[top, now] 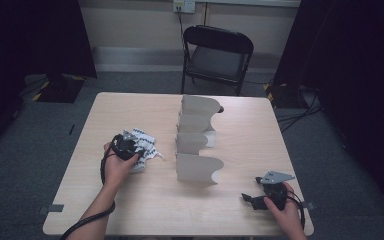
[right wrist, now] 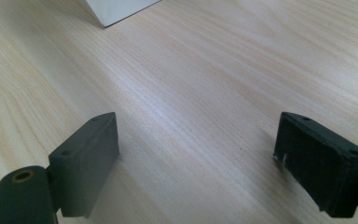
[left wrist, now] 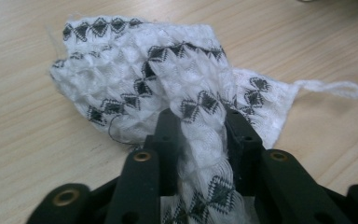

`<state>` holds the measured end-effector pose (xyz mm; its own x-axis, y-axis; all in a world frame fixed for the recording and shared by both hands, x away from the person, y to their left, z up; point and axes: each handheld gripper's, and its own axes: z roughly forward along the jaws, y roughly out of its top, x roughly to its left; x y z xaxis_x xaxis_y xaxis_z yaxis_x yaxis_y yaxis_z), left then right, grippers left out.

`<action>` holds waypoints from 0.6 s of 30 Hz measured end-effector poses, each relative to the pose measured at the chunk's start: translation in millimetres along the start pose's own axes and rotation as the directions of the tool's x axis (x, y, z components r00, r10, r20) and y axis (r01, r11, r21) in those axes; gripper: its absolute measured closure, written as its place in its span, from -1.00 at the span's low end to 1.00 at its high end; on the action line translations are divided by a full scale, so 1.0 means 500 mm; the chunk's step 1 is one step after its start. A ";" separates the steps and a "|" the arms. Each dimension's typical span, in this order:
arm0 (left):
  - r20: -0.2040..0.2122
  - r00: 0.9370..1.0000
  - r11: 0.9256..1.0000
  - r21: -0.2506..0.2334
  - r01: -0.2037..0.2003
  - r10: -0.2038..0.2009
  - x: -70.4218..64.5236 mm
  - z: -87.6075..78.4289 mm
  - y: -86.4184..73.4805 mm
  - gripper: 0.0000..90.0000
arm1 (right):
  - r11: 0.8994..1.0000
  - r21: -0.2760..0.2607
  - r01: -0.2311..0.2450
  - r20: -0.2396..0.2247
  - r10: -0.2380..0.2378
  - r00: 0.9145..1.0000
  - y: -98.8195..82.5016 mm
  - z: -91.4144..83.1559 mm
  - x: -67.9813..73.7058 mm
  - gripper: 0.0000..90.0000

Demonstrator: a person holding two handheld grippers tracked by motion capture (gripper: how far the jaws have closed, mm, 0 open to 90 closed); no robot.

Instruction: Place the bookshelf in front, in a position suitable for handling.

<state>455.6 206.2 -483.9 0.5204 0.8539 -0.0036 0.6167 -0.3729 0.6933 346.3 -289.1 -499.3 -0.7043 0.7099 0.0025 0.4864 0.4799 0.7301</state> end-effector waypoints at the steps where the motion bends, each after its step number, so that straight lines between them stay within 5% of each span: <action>1: -0.001 1.000 1.000 -0.004 -0.004 0.004 -0.003 0.001 0.001 0.62 | 1.000 0.000 0.000 0.000 0.000 1.000 0.000 0.000 0.000 -0.71; 10: 0.055 0.998 0.999 -0.051 0.016 -0.014 -0.030 -0.007 0.039 0.69 | 1.000 -0.001 0.001 -0.001 -0.001 1.000 0.000 0.000 0.000 -0.71; 18: 0.047 0.998 0.991 -0.132 -0.022 0.029 -0.041 -0.054 0.145 0.67 | 1.000 -0.001 0.001 -0.001 -0.001 1.000 0.000 0.000 0.000 -0.71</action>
<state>473.7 171.3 -414.1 0.5652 0.8248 -0.0174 0.5211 -0.3406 0.7826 346.5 -289.1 -499.3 -0.7050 0.7092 0.0022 0.4854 0.4802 0.7306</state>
